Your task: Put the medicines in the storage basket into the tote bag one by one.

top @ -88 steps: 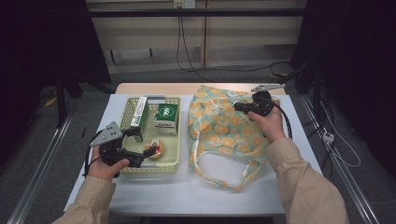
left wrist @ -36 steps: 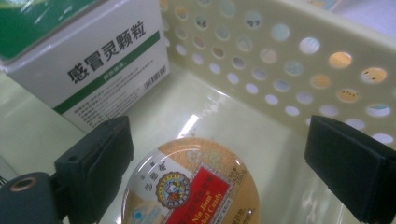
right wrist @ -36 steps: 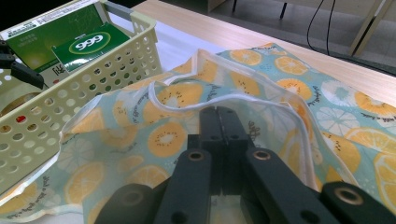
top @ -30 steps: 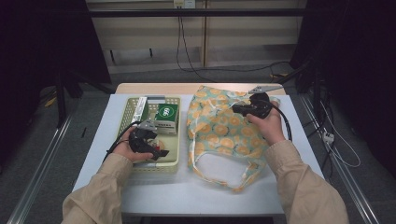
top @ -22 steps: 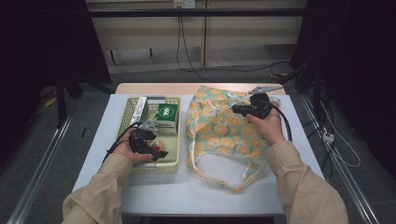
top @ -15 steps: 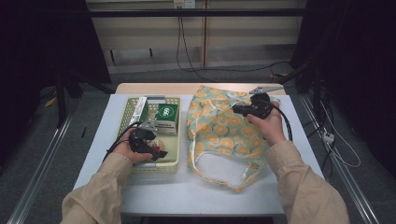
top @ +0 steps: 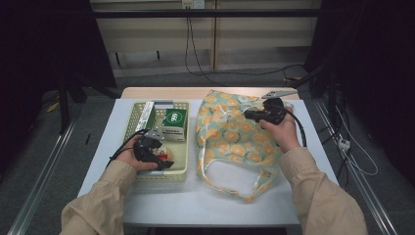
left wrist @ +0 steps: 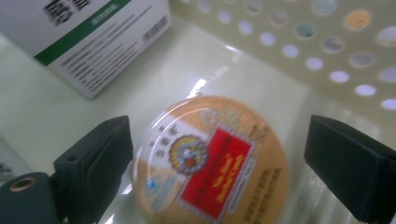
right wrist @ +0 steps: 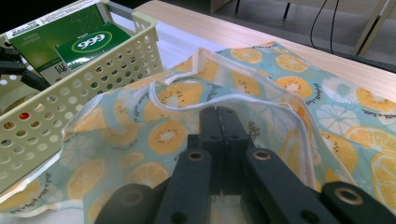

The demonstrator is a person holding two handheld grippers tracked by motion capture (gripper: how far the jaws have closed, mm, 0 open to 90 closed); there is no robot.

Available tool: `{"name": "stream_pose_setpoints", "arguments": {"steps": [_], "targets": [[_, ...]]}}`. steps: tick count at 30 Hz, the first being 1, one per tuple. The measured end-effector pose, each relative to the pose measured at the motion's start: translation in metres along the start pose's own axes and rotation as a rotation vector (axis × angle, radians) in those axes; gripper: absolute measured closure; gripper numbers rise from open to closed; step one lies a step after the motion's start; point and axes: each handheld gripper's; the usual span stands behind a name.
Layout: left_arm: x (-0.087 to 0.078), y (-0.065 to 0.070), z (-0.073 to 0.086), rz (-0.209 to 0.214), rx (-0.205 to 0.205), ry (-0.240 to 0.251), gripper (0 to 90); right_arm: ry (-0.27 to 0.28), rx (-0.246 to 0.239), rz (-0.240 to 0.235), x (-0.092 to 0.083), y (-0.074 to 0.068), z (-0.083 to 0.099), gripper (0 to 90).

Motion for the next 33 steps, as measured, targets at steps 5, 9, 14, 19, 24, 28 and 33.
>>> {"name": "stream_pose_setpoints", "arguments": {"steps": [5,9,14,19,24,28,33], "targets": [[0.0038,0.0000,0.0007,-0.015,0.011,-0.040,11.3,0.001,-0.004,-0.004,0.0020,-0.0006,0.0008,90.0],[0.0074,0.0017,0.0016,-0.029,0.047,-0.082,12.9,0.000,-0.003,-0.004,0.0020,-0.0013,0.0011,90.0],[0.0084,0.0010,0.0020,-0.033,0.030,-0.076,17.7,0.002,-0.002,-0.002,0.0002,-0.0005,0.0025,90.0],[0.0083,0.0006,0.0020,-0.036,0.029,-0.074,19.9,0.004,-0.002,0.001,-0.0011,-0.0005,0.0024,90.0],[0.0077,0.0007,0.0015,-0.041,0.030,-0.076,20.3,0.006,-0.006,0.000,-0.0013,-0.0023,0.0022,90.0],[0.0047,0.0005,-0.0004,-0.062,-0.004,-0.055,20.4,0.006,-0.009,-0.002,-0.0019,-0.0032,0.0023,90.0],[0.0003,-0.0036,-0.0030,-0.062,-0.037,-0.040,20.4,0.008,-0.011,0.000,-0.0021,-0.0036,0.0018,90.0]]}}
Point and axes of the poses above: each handheld gripper's, and its own axes: x roughly forward along the jaws, z roughly out of its underside, y roughly to its right, and after that the axes turned 7 degrees about -x, right-handed
